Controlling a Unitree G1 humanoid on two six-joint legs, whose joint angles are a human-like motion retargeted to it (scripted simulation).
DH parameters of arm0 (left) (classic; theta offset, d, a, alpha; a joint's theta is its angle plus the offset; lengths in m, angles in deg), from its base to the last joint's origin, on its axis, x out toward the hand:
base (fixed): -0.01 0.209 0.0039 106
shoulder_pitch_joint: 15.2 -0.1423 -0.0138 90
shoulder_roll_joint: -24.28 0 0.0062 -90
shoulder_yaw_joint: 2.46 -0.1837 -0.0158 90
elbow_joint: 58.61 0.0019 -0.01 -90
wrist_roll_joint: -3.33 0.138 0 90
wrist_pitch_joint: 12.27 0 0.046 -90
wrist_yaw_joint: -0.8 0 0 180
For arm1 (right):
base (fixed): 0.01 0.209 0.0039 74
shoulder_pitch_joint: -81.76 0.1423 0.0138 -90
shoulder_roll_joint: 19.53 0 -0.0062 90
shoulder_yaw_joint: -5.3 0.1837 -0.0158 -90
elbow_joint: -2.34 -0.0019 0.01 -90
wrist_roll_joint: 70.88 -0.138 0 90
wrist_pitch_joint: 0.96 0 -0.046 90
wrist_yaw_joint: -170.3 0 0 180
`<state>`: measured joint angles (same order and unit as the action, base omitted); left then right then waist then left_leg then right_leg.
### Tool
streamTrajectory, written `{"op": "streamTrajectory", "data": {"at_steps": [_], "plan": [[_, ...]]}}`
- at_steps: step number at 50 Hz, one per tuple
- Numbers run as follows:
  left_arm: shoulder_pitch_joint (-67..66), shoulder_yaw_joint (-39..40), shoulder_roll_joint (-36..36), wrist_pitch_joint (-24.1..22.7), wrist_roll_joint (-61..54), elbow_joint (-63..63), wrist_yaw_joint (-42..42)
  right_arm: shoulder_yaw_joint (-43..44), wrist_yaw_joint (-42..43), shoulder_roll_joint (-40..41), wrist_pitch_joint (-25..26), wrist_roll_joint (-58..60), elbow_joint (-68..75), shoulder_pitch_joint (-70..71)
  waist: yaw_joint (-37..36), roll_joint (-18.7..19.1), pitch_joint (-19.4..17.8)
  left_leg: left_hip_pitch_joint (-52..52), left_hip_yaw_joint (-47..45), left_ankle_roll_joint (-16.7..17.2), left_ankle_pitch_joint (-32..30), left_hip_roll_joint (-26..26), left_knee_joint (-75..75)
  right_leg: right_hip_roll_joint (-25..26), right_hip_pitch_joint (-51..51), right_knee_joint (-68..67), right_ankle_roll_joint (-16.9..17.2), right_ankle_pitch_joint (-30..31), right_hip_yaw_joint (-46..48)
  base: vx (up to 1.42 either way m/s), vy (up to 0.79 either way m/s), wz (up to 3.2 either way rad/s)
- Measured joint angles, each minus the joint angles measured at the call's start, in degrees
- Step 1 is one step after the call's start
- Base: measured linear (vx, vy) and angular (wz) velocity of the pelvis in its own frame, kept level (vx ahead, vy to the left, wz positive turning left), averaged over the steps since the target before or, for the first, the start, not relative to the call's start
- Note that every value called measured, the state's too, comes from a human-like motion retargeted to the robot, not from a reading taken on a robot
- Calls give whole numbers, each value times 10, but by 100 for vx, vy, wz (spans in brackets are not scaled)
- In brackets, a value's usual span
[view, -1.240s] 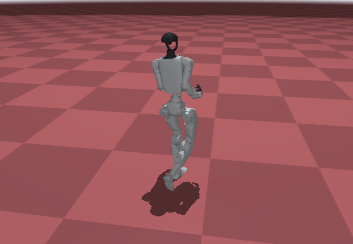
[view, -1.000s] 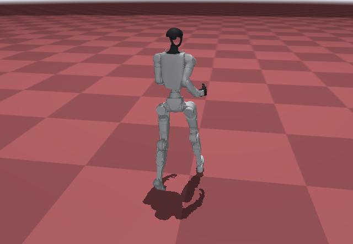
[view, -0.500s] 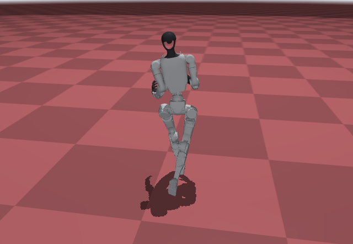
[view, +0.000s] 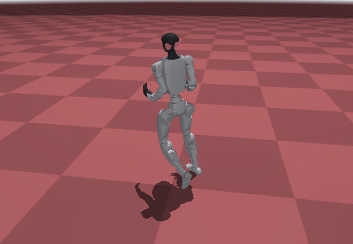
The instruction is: Walk run
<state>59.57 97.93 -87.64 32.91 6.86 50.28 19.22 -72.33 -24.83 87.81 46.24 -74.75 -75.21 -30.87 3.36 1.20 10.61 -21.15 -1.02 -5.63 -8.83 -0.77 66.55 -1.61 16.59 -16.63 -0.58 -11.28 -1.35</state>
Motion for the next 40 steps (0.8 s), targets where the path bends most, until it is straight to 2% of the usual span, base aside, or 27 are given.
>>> {"op": "streamTrajectory", "data": {"at_steps": [2, 5, 7, 10, 12, 13, 14, 15, 17, 18, 20, 22, 23, 24, 25, 28, 30, 33, 35, 36, 37, 38, 39, 40], "plan": [[-27, 6, -42, 7, -10, 30, -8, -30, -25, 4, 27, -38, 6, 31, -36, -21, 0, -23, -66, -11, 53, 14, -54, -2, -39, 31, -15, 19, -4, 80, 7, 51], [-64, 1, -54, 11, -48, 60, 22, -46, -48, -13, 40, -80, -23, 60, -76, -47, -19, -72, -79, 9, 114, 83, -182, -13, -94, 81, -5, 94, 36, 76, 5, 95], [-84, -3, -27, 3, -41, 66, 41, -57, -53, -29, 38, -84, -44, 71, -123, -56, -23, -83, -111, -3, 141, 96, -319, -9, -133, 107, 25, 140, 72, 81, -5, 71], [-100, -7, 24, -18, -6, 63, 48, -66, -70, -51, 50, -64, -72, 79, -162, -47, -27, -55, -196, -14, 151, 97, -525, 22, -185, 119, 81, 205, 133, 88, -9, 146], [-98, -5, 36, -28, 18, 54, 37, -67, -95, -62, 69, -43, -82, 85, -165, -48, -28, -32, -267, -50, 147, 105, -590, 29, -210, 106, 136, 245, 180, 70, -39, 168], [-93, -1, 38, -29, 27, 49, 26, -70, -107, -66, 80, -32, -85, 91, -168, -54, -29, -28, -308, -83, 134, 86, -595, 42, -209, 91, 151, 271, 185, 92, -95, 147], [-86, 2, 37, -27, 36, 44, 10, -69, -121, -67, 88, -24, -85, 94, -159, -56, -28, -14, -325, -94, 163, 68, -581, 51, -210, 62, 156, 296, 195, 112, -132, 160], [-78, 5, 34, -24, 45, 39, -9, -66, -136, -67, 95, -15, -84, 96, -145, -58, -26, 3, -330, -94, 213, 52, -557, 58, -211, 27, 156, 320, 208, 150, -107, 241], [-65, 6, 16, -23, 60, 40, -47, -58, -158, -53, 77, 11, -66, 64, -102, -34, -18, 0, -170, -94, 286, 84, -471, 99, -195, -71, 149, 375, 163, 153, -17, 291], [-40, 16, 0, -27, 66, 47, -56, -46, -156, -45, 61, 29, -44, 52, -89, -17, -9, -24, -113, -94, 291, 76, -430, 129, -160, -134, 141, 377, 120, 100, 55, 241], [14, 46, -32, -15, 66, 43, -57, -43, -125, -27, 51, 52, 3, 35, -78, 19, -3, -42, -89, -94, 305, 40, -368, 162, -90, -256, 114, 286, 40, 77, 53, 153], [46, 12, -57, -2, 44, 20, -101, -65, -101, -19, 53, 32, 21, 6, -110, 38, 4, 1, -104, -94, 299, 15, -399, 86, -46, -288, -17, 229, 85, 74, 36, 98], [54, -13, -54, -4, 22, 7, -126, -65, -108, -18, 57, 5, 21, -11, -118, 42, 6, 24, -80, -94, 282, 28, -432, 58, -29, -277, -74, 204, 95, 67, 30, 221], [59, -35, -46, -8, 5, -2, -140, -53, -120, -12, 61, -18, 23, -24, -111, 48, 5, 37, -44, -94, 259, 41, -451, 40, -12, -260, -103, 183, 100, 66, 24, 340], [64, -57, -35, -13, -10, -9, -149, -34, -136, -2, 64, -37, 26, -36, -96, 56, 4, 46, -3, -94, 233, 54, -464, 26, 6, -239, -117, 163, 104, 68, 24, 404], [67, -94, 12, -15, -11, -21, -109, -14, -126, 8, 58, -36, 26, -74, -45, 67, 7, 79, 73, -94, 158, 79, -484, 19, 28, -99, -69, 142, 40, 79, 25, 399], [64, -103, 42, -12, -2, -24, -78, -14, -106, 4, 50, -14, 20, -94, -14, 57, 6, 114, 122, -94, 115, 111, -501, 20, 33, -2, -40, 118, -41, 76, 10, 326], [52, -94, 68, -5, 8, -24, -53, -26, -80, -13, 46, 28, 7, -94, -9, 34, -7, 166, 159, -83, 65, 134, -513, 5, 35, 99, -27, 67, -132, 71, -6, 192], [39, -77, 75, -5, 8, -21, -46, -38, -71, -28, 53, 48, 2, -75, -13, 22, -18, 187, 180, -58, 46, 144, -484, 7, 27, 140, 39, 44, -212, 88, -24, 153], [32, -71, 73, -5, 5, -17, -48, -41, -73, -36, 58, 51, 4, -56, 0, 11, -27, 192, 201, -35, 27, 164, -444, -9, 28, 130, 74, 102, -182, 75, -21, 211], [24, -63, 70, -5, 3, -12, -49, -44, -76, -43, 64, 52, 6, -38, 10, 6, -31, 191, 213, -5, 2, 175, -402, -14, 29, 112, 83, 118, -156, 69, -17, 224], [16, -52, 66, -6, 0, -5, -48, -48, -82, -49, 68, 50, 10, -18, 13, 13, -26, 176, 210, 40, -36, 171, -354, 3, 29, 77, 41, 54, -137, 78, -23, 186], [7, -39, 57, -10, 1, 5, -40, -50, -85, -52, 72, 46, 12, -2, 10, 15, -25, 152, 184, 87, -66, 163, -297, 9, 21, 49, 28, 12, -136, 88, -30, 158], [-2, -26, 45, -16, 5, 18, -29, -50, -87, -52, 74, 43, 14, 12, 3, 13, -25, 125, 146, 133, -93, 154, -237, 10, 9, 25, 28, -18, -143, 82, -26, 214]]}}
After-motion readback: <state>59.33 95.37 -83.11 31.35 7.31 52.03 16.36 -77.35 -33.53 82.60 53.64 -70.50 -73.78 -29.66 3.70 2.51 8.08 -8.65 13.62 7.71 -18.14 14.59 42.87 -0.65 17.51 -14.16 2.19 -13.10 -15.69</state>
